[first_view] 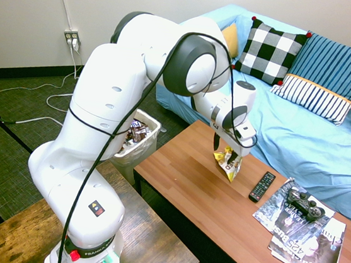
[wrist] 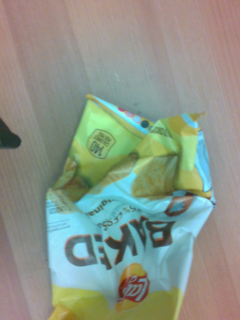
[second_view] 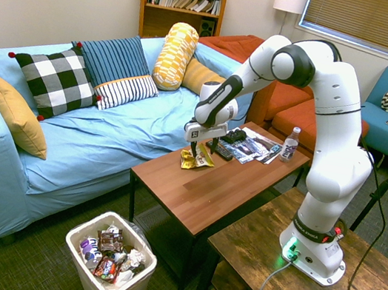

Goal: Throw the chip bag in the trash bin

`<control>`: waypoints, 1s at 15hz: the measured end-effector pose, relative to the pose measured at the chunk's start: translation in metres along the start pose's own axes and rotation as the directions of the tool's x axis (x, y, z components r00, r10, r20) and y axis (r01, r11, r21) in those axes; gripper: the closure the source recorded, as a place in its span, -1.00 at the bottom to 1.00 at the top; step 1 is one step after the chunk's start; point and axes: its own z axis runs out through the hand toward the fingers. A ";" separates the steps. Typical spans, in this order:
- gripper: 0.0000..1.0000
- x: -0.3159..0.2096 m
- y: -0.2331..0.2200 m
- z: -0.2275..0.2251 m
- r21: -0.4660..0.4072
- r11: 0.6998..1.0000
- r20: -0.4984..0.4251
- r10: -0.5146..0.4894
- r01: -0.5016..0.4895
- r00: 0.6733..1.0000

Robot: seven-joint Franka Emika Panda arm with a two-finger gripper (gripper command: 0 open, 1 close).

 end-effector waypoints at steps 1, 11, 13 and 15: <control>-1.00 0.002 -0.005 0.007 -0.005 1.000 -0.003 -0.002 0.002 1.000; -1.00 0.015 -0.022 0.042 -0.046 0.999 -0.007 -0.005 0.005 1.000; 1.00 0.017 -0.027 0.045 -0.057 0.998 -0.002 -0.008 0.007 1.000; 1.00 0.021 -0.032 0.044 -0.060 0.998 0.000 -0.010 0.010 1.000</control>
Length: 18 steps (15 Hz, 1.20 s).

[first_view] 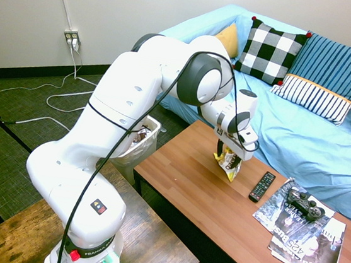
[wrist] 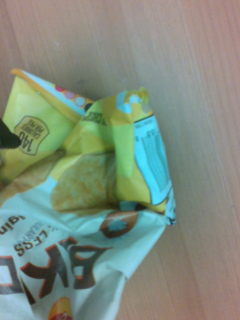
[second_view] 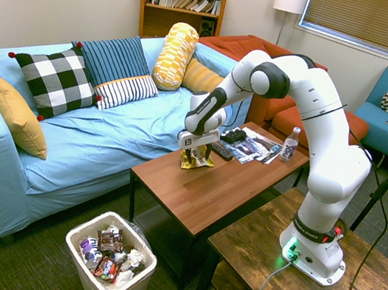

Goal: Throw the chip bag in the trash bin

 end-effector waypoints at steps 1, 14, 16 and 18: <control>1.00 0.002 -0.003 -0.001 0.004 1.000 -0.003 -0.001 0.001 1.000; 1.00 0.011 -0.003 0.008 0.003 1.000 0.002 0.025 -0.025 1.000; 1.00 0.012 -0.003 0.007 0.004 1.000 0.002 0.026 -0.026 1.000; 1.00 0.014 -0.002 0.007 0.006 1.000 0.005 0.027 -0.027 1.000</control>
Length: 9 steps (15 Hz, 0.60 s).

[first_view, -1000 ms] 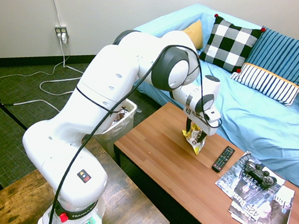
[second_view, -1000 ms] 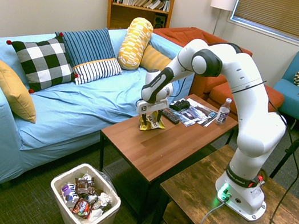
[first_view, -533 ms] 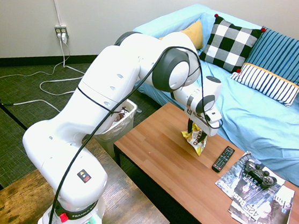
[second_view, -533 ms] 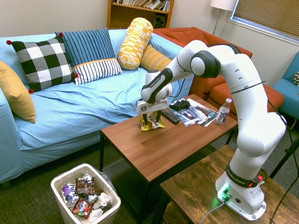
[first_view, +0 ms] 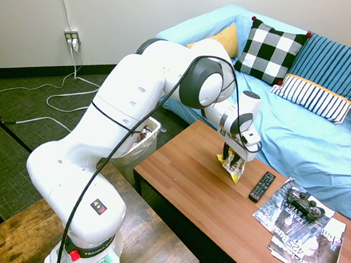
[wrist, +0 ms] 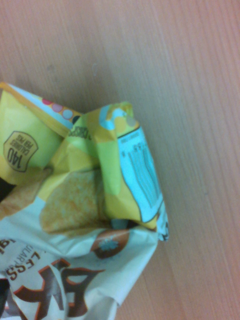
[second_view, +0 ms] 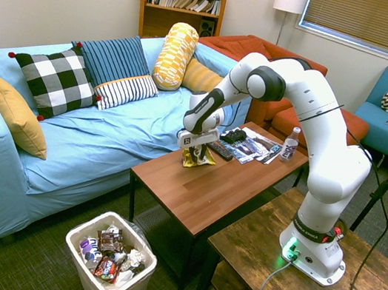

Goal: Throw the chip bag in the trash bin

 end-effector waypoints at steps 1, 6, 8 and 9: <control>1.00 0.001 0.001 0.000 0.002 1.000 0.003 0.001 -0.001 1.000; 1.00 0.008 0.006 0.000 0.005 1.000 0.009 0.000 0.000 1.000; 1.00 0.009 0.008 -0.003 0.007 1.000 0.007 -0.004 0.004 1.000; 1.00 0.010 0.011 -0.005 0.008 1.000 0.006 -0.007 0.007 1.000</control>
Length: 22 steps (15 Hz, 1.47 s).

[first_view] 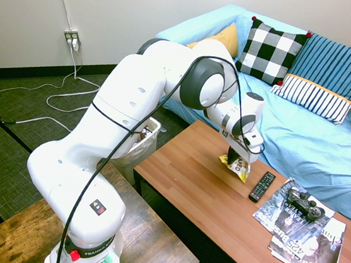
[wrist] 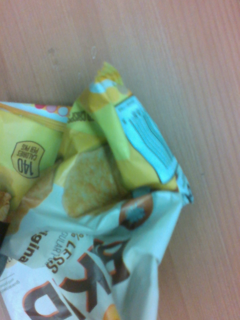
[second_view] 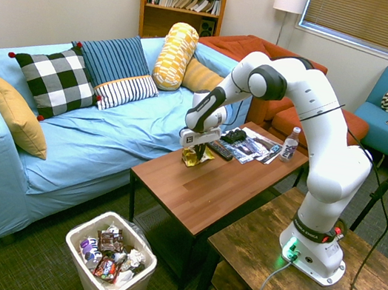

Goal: Throw the chip bag in the trash bin

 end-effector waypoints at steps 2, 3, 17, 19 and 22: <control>1.00 -0.005 0.006 -0.007 0.012 1.000 -0.005 -0.012 0.012 1.000; 1.00 -0.012 0.009 -0.015 0.019 1.000 -0.007 -0.021 0.021 1.000; 1.00 -0.419 -0.035 -0.091 0.016 0.905 -0.159 -0.418 0.426 0.894; 1.00 -0.478 -0.045 -0.076 -0.008 0.881 -0.168 -0.468 0.473 0.868; 1.00 -0.551 -0.050 -0.037 -0.059 0.846 -0.165 -0.532 0.530 0.830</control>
